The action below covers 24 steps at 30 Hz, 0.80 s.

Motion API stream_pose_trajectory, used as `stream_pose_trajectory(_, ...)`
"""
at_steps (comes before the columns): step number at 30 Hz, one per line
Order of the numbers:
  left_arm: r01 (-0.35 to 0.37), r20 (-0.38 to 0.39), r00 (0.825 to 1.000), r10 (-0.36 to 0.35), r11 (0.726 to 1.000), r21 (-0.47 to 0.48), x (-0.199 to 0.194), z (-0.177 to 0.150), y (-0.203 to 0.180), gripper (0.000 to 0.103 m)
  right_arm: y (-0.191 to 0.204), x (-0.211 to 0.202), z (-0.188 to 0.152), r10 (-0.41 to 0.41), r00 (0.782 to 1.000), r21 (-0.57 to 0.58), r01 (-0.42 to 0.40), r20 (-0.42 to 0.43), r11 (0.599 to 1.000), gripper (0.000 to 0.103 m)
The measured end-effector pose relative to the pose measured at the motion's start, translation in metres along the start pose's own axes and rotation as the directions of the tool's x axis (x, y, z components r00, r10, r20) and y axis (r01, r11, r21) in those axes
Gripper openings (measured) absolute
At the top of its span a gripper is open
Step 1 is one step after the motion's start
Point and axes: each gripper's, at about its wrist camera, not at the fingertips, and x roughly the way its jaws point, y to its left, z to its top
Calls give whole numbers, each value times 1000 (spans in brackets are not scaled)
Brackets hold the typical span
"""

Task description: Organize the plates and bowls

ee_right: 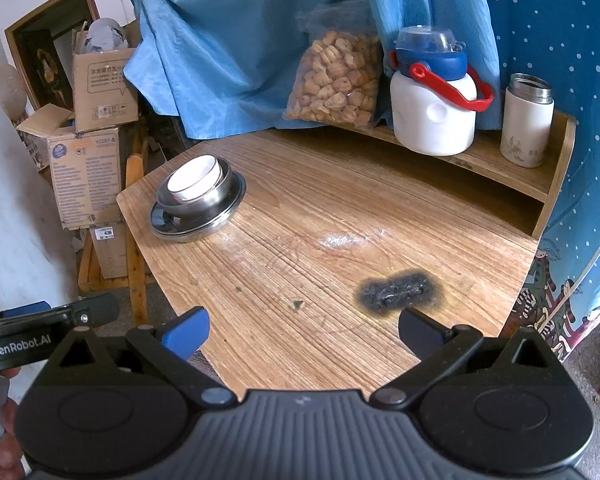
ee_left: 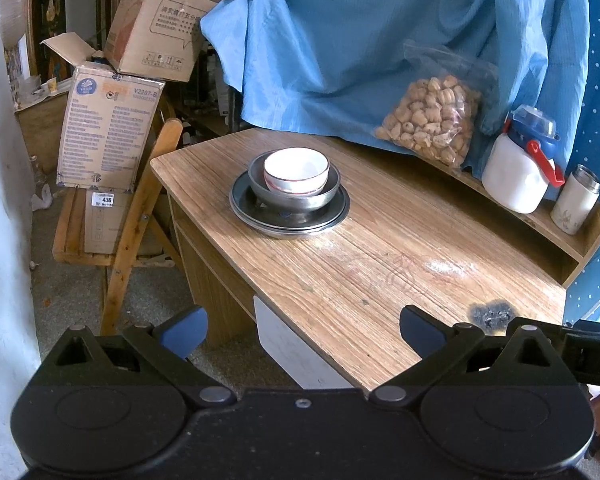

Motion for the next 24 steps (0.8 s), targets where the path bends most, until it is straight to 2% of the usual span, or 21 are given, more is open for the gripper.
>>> stream_pose_trajectory(24, 0, -4, 1000, 0, 1000, -2, 2, -1, 1, 102, 1, 2, -1, -2, 1000, 1, 2, 0, 1000, 103)
